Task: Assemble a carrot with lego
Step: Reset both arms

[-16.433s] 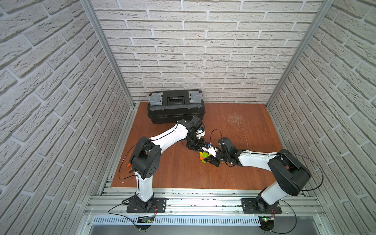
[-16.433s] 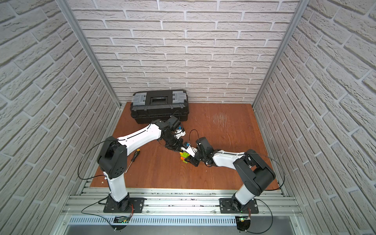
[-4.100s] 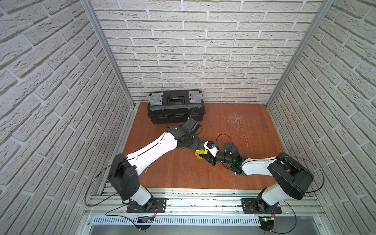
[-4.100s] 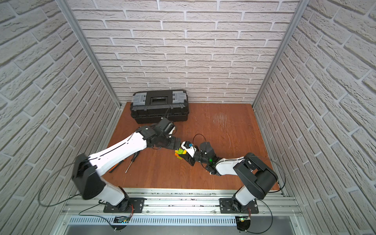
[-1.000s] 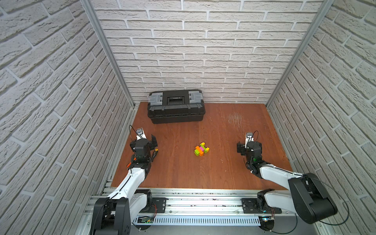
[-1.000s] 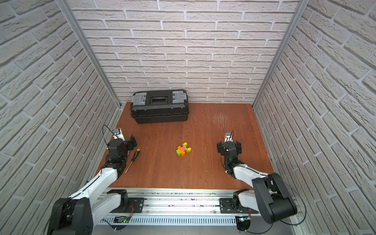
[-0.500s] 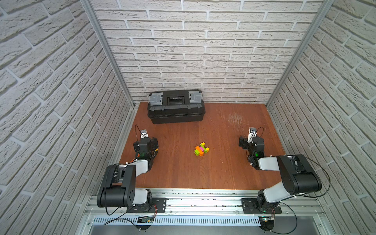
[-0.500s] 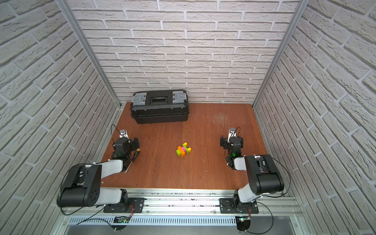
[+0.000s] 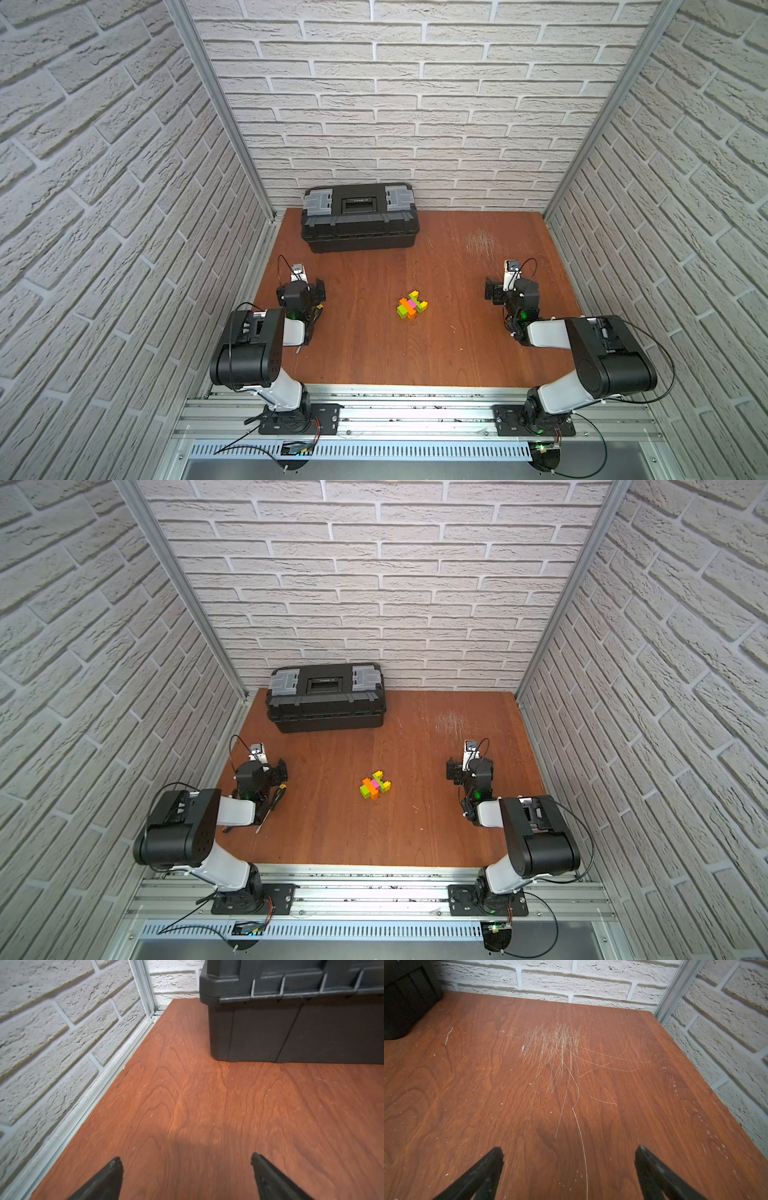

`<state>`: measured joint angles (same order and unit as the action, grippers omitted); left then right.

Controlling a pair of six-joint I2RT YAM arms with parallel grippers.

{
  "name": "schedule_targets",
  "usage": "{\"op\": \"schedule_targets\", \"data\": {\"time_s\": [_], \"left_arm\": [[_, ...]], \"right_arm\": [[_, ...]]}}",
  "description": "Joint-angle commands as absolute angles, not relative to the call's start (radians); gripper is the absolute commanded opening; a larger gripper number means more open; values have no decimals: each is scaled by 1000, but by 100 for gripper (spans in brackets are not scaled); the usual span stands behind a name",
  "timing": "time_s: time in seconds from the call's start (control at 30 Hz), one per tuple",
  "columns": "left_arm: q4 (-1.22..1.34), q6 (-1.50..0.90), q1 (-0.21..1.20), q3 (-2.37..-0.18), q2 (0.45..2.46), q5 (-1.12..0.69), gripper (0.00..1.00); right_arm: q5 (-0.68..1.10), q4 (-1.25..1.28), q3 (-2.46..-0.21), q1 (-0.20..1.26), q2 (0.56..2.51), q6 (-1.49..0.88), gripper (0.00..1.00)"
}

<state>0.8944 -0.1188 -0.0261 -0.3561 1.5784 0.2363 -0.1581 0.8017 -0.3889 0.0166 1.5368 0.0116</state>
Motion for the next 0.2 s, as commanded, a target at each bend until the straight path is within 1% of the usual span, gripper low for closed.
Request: {"op": "schedule_targets", "data": {"time_s": [0.0, 0.17], "left_arm": [[949, -110, -31, -367, 1569, 221, 98], [943, -111, -30, -369, 1567, 221, 98]], "right_arm": [[-137, 799, -420, 9, 1528, 3, 99], [-137, 811, -407, 9, 1517, 6, 99]]}}
